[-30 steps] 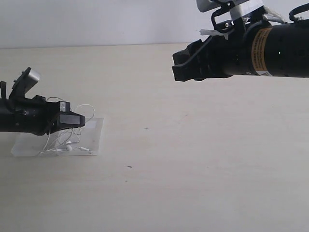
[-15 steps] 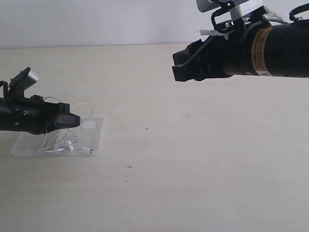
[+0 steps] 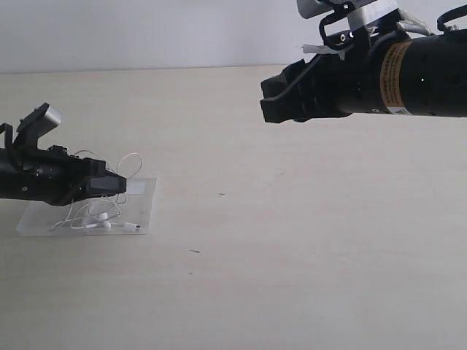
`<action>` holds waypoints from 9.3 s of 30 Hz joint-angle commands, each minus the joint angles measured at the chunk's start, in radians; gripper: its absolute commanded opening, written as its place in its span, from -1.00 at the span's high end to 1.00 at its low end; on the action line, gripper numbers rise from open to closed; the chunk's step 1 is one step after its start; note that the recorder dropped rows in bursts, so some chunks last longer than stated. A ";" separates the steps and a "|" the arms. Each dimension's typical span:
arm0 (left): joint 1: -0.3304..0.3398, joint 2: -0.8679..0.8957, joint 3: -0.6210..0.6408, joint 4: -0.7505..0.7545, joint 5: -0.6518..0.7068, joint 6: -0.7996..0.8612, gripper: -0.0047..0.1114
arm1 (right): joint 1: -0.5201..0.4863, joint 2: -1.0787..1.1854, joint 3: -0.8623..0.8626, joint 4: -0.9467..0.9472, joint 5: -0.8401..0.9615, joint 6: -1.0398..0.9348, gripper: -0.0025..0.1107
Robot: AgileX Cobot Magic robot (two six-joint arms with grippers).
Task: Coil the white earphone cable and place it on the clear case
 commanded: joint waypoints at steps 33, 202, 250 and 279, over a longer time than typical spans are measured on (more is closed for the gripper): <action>0.002 -0.099 -0.004 0.107 0.021 -0.051 0.11 | 0.000 -0.008 0.004 -0.010 0.006 -0.005 0.14; 0.081 -0.087 -0.004 0.308 0.173 -0.492 -0.45 | 0.506 0.785 -0.396 1.742 -0.417 -1.337 0.96; 0.200 -0.087 -0.004 0.141 0.298 -0.341 -0.45 | 0.506 0.785 -0.396 2.041 -0.379 -1.625 0.79; 0.379 -0.093 -0.002 0.085 0.505 -0.196 -0.45 | 0.506 0.752 -0.396 2.148 -0.270 -1.758 0.23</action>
